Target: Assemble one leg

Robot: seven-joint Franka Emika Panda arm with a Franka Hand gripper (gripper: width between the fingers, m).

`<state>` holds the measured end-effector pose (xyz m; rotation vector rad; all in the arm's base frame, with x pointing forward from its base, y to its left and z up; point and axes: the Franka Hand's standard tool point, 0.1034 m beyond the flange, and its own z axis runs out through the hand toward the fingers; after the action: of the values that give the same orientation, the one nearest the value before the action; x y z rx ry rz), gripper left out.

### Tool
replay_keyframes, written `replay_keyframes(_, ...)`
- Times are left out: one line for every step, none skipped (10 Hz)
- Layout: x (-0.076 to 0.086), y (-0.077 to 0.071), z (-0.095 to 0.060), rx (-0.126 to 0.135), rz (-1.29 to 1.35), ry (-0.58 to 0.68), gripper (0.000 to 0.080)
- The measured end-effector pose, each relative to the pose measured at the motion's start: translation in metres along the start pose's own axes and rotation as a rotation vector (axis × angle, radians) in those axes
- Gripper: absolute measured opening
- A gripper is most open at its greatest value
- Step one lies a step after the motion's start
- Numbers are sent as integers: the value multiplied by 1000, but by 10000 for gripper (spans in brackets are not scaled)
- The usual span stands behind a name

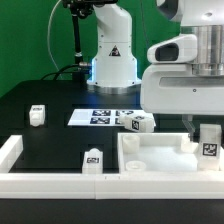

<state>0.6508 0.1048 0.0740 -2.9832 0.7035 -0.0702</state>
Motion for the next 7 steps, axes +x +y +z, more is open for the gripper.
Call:
replay_keyframes(1,2,0,6,140,-5,285)
replay_keyframes(1,4,0,13,253,-11,285)
replay_keyframes(1,6,0,24,371,-22,286)
replay_keyframes(0,6,0,33,426,-31,286)
replay_keyframes(0,7,0,31,486,-33,287)
replay_keyframes(0,7,0,29,540,-35,287)
replay_keyframes(-1,7,0,29,595,-38,287)
